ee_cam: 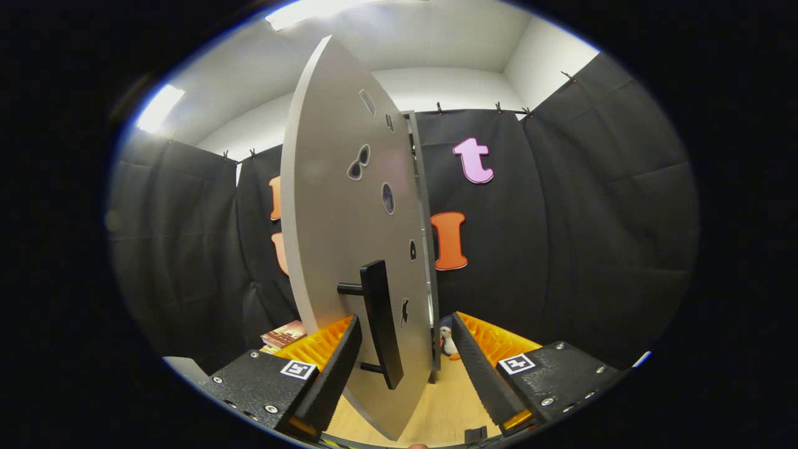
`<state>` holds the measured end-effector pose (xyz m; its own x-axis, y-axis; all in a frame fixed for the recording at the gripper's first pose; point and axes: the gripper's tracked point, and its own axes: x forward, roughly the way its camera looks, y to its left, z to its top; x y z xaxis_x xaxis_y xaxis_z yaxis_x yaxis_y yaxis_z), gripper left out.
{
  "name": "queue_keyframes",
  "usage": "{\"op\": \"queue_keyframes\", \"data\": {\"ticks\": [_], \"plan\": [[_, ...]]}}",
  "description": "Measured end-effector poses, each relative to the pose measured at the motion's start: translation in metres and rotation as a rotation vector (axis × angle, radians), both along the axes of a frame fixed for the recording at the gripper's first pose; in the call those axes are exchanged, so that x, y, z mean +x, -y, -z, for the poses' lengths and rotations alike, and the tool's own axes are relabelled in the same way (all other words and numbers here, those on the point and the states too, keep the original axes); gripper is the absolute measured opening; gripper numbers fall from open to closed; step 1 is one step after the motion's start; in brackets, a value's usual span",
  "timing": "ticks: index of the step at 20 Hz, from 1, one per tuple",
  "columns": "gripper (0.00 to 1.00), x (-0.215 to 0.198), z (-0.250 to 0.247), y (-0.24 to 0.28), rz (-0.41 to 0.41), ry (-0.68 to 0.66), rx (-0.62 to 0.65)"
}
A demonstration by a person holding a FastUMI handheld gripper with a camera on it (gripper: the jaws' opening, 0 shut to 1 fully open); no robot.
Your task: Open the shoe cabinet door, grab the shoes and put them into the shoe cabinet, then close the shoe cabinet door.
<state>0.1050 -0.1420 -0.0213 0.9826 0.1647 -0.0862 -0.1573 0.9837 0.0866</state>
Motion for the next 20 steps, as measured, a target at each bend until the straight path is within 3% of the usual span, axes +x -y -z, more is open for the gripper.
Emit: {"op": "queue_keyframes", "data": {"ticks": [20], "plan": [[0.93,0.043,0.009,-0.113,-0.16,-0.008,0.023]]}}
